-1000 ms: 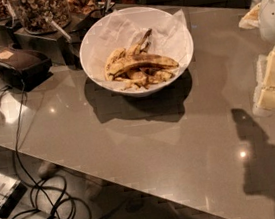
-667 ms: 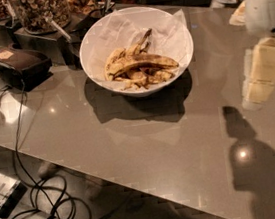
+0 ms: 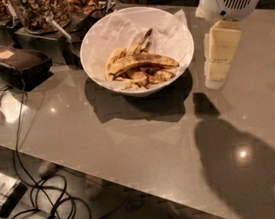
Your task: Pick banana from white bowl
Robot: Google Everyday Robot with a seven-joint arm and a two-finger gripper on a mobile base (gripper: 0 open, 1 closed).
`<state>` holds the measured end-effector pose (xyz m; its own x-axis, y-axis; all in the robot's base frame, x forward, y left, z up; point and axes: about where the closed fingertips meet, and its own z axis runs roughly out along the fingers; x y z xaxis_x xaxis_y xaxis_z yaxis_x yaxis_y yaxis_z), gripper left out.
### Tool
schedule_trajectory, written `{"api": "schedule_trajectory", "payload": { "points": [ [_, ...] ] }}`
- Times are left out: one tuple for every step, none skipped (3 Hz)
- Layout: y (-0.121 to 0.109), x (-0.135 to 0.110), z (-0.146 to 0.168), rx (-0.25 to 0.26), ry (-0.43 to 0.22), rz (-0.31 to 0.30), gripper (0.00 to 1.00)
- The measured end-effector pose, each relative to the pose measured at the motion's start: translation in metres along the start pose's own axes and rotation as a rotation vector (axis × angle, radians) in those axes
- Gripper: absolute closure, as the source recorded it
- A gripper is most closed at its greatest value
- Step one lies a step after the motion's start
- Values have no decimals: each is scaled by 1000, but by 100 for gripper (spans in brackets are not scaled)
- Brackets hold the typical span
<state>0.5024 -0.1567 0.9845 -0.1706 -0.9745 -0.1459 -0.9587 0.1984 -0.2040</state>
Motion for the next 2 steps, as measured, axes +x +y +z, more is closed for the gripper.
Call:
{"api": "schedule_trajectory", "payload": {
  "points": [
    [-13,-15,5,-25,-61,-1,0],
    [-38,-43,14,-69,-122,10,0]
  ]
}}
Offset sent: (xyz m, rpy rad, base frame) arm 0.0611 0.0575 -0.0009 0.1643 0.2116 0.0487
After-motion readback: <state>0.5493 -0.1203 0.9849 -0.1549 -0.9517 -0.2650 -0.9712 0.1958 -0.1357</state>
